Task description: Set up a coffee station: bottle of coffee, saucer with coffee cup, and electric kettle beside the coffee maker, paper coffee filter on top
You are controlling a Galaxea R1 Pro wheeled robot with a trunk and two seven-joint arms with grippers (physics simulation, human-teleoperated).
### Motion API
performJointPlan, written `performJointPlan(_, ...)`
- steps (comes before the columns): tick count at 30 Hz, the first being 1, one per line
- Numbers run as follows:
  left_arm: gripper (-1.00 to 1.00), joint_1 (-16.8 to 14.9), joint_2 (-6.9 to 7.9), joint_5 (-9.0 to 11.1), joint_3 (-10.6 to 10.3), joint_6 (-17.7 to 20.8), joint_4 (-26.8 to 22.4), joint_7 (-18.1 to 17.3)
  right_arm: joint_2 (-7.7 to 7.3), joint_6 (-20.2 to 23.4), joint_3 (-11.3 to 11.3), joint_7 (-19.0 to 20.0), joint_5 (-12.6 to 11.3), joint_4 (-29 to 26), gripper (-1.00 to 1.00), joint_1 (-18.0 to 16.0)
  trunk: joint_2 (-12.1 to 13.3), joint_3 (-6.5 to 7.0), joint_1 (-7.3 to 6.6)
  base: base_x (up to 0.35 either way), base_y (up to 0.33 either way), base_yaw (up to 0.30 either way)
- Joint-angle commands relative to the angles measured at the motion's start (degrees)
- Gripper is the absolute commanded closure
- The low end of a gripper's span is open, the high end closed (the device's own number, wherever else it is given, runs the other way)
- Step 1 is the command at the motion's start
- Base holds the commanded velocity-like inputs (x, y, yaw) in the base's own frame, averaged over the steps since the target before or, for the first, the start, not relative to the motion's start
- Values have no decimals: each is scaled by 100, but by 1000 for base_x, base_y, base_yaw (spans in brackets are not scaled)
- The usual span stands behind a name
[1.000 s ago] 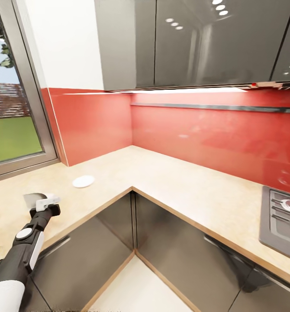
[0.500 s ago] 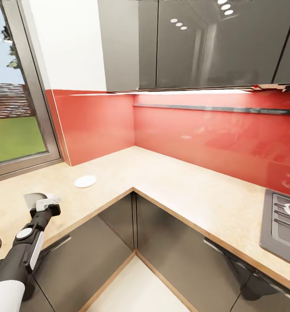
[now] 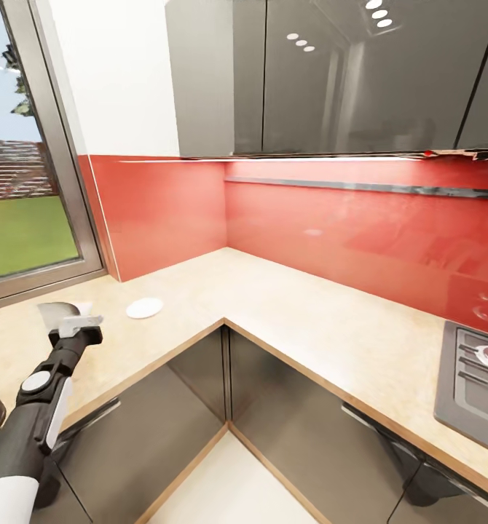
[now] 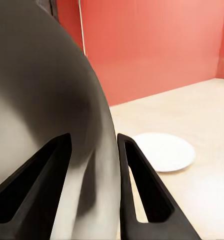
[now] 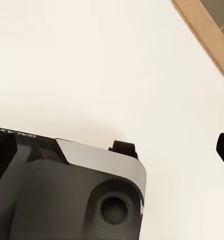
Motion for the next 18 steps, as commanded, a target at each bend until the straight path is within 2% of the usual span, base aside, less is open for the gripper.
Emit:
performJointPlan(1, 100, 52, -3, -24, -33, 121, -164, -44, -3, -16, 15, 1, 1, 3, -100, -3, -4, -7, 0, 0, 0, 0)
performJointPlan(3, 100, 189, -7, -22, -159, 347, -493, -45, -3, -16, 15, 1, 1, 3, -100, -3, -4, -7, 0, 0, 0, 0)
performJointPlan(6, 100, 553, -23, -11, -542, 848, -1181, -48, -3, -16, 15, 1, 1, 3, -100, -3, -4, -7, 0, 0, 0, 0)
performJointPlan(10, 100, 747, -35, -1, -806, 1062, -1592, -53, -3, -18, 15, 1, 1, 3, -100, -3, -4, -7, 0, 0, 0, 0)
performJointPlan(18, 100, 1032, -39, 17, -1389, 1146, -1967, -65, -3, -17, 15, 1, 1, 2, -100, -3, 36, 11, -22, 0, 0, 0)
